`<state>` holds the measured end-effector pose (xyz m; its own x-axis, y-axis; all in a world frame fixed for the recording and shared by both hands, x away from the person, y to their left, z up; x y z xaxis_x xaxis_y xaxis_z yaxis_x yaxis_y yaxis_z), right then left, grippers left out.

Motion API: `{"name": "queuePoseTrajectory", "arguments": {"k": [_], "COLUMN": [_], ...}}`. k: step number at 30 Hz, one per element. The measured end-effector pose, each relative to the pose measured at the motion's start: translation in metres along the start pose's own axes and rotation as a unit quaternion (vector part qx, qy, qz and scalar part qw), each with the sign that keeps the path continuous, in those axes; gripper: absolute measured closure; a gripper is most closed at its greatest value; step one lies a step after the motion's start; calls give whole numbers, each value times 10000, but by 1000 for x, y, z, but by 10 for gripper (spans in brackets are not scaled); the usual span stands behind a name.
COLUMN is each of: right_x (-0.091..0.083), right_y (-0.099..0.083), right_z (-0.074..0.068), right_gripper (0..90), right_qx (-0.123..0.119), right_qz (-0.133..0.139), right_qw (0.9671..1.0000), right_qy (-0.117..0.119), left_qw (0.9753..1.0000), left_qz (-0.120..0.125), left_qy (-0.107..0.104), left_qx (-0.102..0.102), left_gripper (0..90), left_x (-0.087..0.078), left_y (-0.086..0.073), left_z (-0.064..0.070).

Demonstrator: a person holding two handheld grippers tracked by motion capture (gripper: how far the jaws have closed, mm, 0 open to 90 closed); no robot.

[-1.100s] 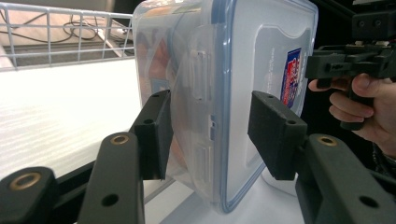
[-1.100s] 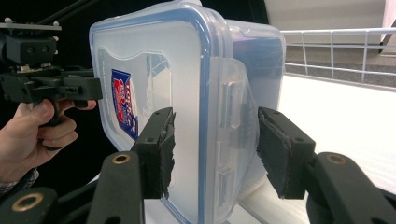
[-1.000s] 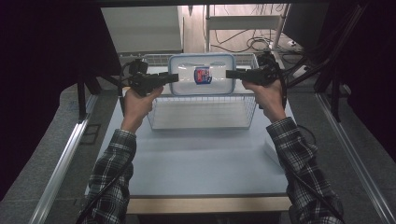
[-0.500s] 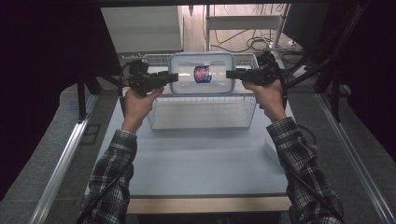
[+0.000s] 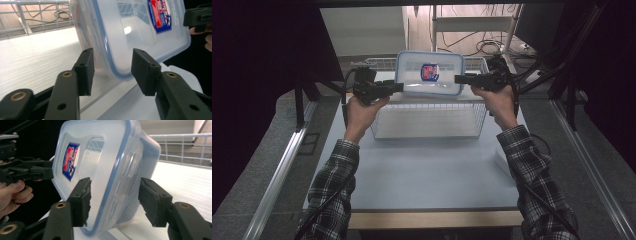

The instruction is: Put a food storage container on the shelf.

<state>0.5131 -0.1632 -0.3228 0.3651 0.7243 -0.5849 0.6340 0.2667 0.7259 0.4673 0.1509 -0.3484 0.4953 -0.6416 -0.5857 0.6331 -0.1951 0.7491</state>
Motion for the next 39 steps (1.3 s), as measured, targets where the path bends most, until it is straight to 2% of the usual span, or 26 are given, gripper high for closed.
{"name": "queuePoseTrajectory", "arguments": {"k": [1,2,4,6,10,14,22,30,31,32,33,36,38,39], "right_x": [0,0,3,4,4,4,12,15,15,15,16,16,15,14], "right_y": [0,0,-2,-2,-2,-1,1,11,12,14,15,17,18,18], "right_z": [1,2,3,3,6,4,-9,-12,-12,-12,-12,-12,-13,-13], "right_gripper": [446,482,477,483,496,498,482,495,504,511,524,559,617,669], "right_qx": [22,-26,-83,-78,8,32,-49,-8,-21,-36,-46,-88,-200,-295], "right_qz": [6,-17,-119,-130,-121,-145,-263,-184,-179,-170,-168,-156,-90,-75], "right_qw": [10000,10000,9998,9996,9998,9997,9995,9983,9981,9978,9976,9977,9969,9960], "right_qy": [-9,-12,-123,-258,-129,-174,-191,-545,-591,-636,-666,-647,-756,-840], "left_qw": [10000,10000,9996,9998,10000,10000,10000,9996,9993,9993,9988,9982,9969,9969], "left_qz": [0,21,90,119,43,14,88,46,23,23,8,-46,0,0], "left_qy": [0,-85,-242,-178,-42,24,31,262,376,376,482,584,728,728], "left_qx": [0,-2,-75,-14,53,86,-26,45,81,81,58,155,311,311], "left_gripper": [529,523,518,533,534,535,539,553,562,568,579,590,618,653], "left_x": [0,0,-1,-2,-3,-5,-12,-12,-12,-12,-12,-11,-12,-12], "left_y": [0,0,2,3,5,5,3,11,15,15,18,21,21,21], "left_z": [0,0,0,0,3,2,-9,-9,-10,-10,-10,-9,-6,-6]}}
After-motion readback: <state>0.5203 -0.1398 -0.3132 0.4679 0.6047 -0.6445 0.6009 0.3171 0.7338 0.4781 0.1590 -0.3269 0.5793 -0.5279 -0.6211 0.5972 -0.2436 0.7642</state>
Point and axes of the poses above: each handheld gripper's, and its own axes: x roughly forward along the jaws, y roughly out of its top, z roughly to its right, the point moved 4 cm from there along x, roughly forward along the jaws, and after that the axes turned 13 degrees about -z, right-handed, at the moved point
